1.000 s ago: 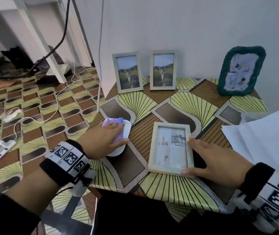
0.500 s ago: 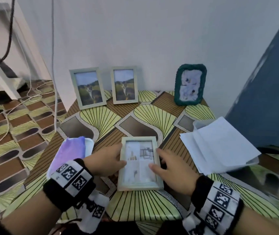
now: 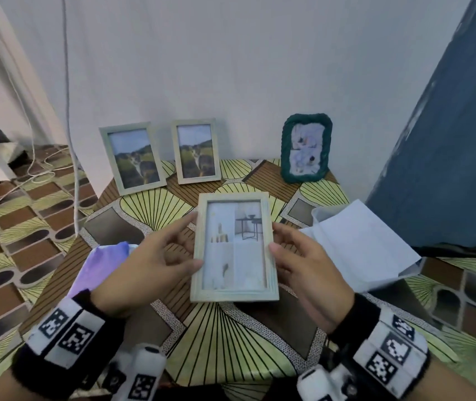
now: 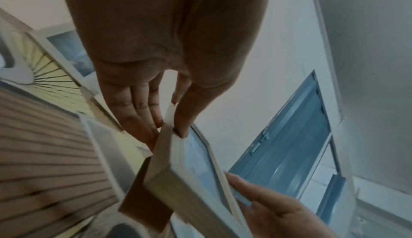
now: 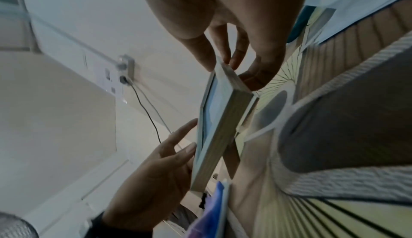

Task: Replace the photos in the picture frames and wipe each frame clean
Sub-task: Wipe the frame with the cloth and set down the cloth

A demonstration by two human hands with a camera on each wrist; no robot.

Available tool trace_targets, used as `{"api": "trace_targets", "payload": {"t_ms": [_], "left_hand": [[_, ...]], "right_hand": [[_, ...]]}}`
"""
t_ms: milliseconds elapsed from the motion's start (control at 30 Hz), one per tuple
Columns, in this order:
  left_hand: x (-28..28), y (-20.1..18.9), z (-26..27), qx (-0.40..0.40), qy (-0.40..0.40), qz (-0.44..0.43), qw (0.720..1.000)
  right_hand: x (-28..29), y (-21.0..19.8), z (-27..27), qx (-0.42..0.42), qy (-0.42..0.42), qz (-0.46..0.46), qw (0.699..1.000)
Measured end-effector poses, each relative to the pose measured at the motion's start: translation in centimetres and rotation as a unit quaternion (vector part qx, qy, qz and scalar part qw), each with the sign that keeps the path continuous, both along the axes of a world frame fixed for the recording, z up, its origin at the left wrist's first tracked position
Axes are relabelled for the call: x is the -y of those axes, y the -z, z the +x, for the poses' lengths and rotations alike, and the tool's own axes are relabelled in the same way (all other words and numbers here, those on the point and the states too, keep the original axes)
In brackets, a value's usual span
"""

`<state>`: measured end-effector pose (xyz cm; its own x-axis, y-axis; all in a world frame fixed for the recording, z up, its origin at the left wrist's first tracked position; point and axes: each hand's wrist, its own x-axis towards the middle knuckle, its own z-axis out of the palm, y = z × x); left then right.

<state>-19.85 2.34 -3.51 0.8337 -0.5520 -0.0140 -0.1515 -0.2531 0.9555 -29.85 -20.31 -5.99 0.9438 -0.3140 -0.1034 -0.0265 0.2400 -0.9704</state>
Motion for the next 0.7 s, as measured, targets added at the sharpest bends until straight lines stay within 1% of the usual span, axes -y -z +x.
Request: {"api": "trace_targets", "payload": {"t_ms": [67,133,167,233,333,467,533,600,633,700], "left_hand": [[0.0,-1.4,-0.2,-0.034,-0.002,-0.042,0.999],[0.0,-2.4,-0.4,-0.078,0.013,-0.079,0.994],[0.1,-2.8,-0.5,-0.088,0.019,-0.083,0.992],[0.2,-3.4,-0.9,-0.070,0.010,-0.069,0.995],[0.5,-4.2,-1.1,-0.013,0.004,-0.020,1.000],[1.2,-4.3,-1.7,0.044,0.054,0.072,0.995],[1.6,-4.1,-2.0,0.045,0.073,0.082,0.993],[1.9,-3.6,-1.9,0.021,0.084,0.092,0.992],[1.9,-3.2,-1.8,-0.006,0.087,0.098,0.991],[2.0,-2.6,-1.6,-0.087,0.086,0.091,0.988]], "right_hand": [[0.3,-1.5,-0.1,0.001,-0.025,0.058,0.998],[0.4,-2.7,-0.2,0.001,-0.055,0.075,0.996],[0.4,-3.2,-0.3,0.003,-0.062,0.075,0.995],[0.4,-3.8,-0.3,0.010,-0.065,0.061,0.996],[0.5,-4.1,-0.3,0.011,-0.059,0.002,0.998],[0.7,-3.8,-0.3,-0.002,-0.051,-0.028,0.998],[0.8,-3.6,-0.3,-0.020,-0.047,-0.033,0.998],[1.0,-3.4,-0.2,-0.055,-0.046,-0.032,0.997],[1.2,-3.3,-0.2,-0.075,-0.050,-0.020,0.996],[1.5,-2.9,-0.2,-0.111,-0.067,0.017,0.991]]}}
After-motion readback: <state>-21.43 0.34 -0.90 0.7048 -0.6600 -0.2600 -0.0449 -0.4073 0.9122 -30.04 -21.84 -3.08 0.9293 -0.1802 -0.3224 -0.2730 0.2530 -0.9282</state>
